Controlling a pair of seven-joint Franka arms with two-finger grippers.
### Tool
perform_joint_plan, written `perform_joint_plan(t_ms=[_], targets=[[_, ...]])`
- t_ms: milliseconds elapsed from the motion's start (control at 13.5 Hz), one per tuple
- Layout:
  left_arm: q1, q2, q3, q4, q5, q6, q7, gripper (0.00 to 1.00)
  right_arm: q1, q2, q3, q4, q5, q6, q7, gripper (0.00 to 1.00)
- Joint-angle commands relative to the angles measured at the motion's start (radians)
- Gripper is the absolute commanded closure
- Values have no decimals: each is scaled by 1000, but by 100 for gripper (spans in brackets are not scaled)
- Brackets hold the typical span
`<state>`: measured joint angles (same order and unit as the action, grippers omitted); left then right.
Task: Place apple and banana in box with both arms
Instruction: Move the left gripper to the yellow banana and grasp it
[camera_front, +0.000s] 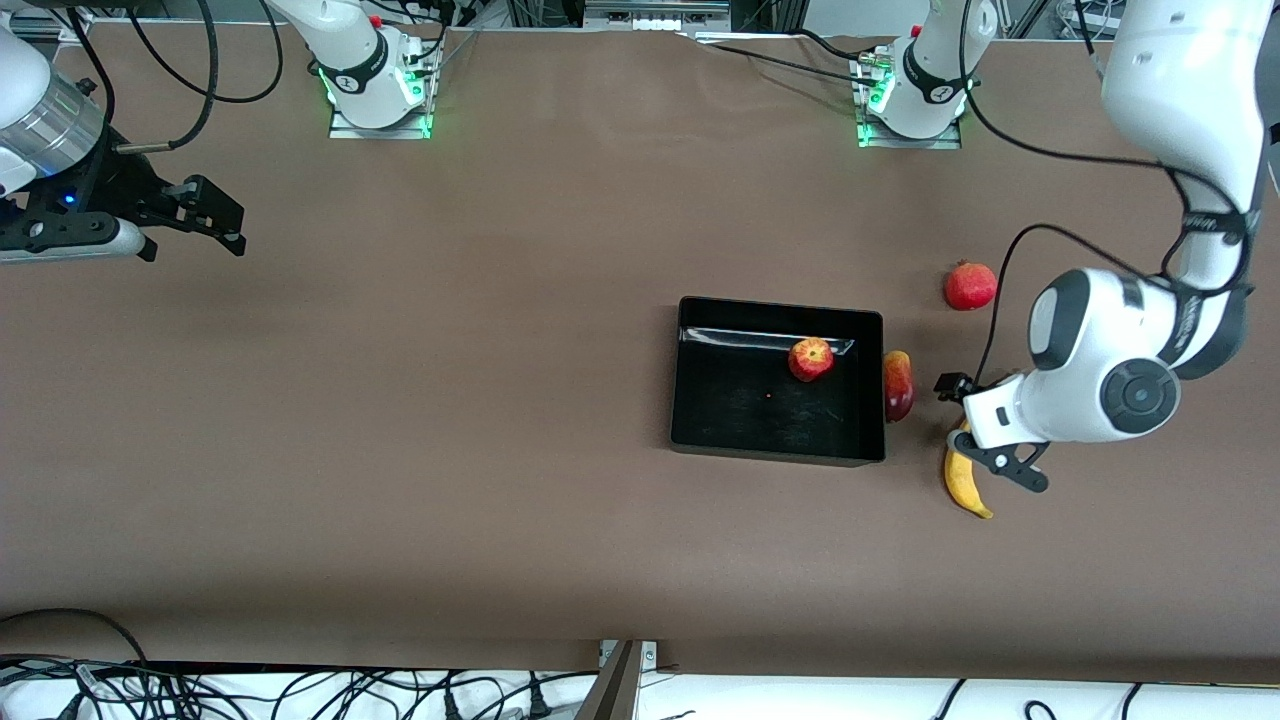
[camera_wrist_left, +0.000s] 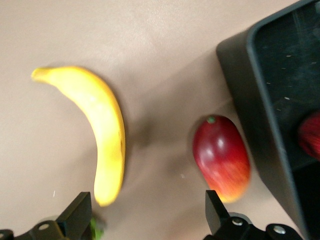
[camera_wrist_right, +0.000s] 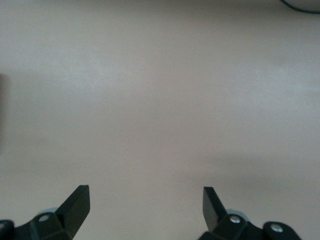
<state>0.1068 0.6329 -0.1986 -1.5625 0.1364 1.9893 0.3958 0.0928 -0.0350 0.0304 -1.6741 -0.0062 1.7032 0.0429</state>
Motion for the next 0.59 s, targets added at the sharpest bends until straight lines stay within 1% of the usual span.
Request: perform_joint_plan(t_ms=[0,74,149,223,297,371,446,520], targets=[[43,88,-9,12,26,132,159,0,-2,9,5,22,-5,-2,6,0],[53,114,-7,12,40,196,205,0,-2,9,5,22,-5,-2,6,0],[74,131,-9,10,57,233,222,0,-2,9,5,22,-6,0,5,0],[79,140,-9,7,61,243,227,0,-2,9,3,22,-5,0,-1,0],[79,142,-9,1,61,243,227,17,-2,10,3,22,-5,0,-2,0],[79,142,-9,-5,60,238,224,56,-2,9,3,22,-5,0,-2,0],[76,140,-9,-10,60,232,213,81,-2,9,3,22,-5,0,-2,0],[76,140,-9,-11,60,230,215,100,-2,9,3,22,-5,0,-2,0]])
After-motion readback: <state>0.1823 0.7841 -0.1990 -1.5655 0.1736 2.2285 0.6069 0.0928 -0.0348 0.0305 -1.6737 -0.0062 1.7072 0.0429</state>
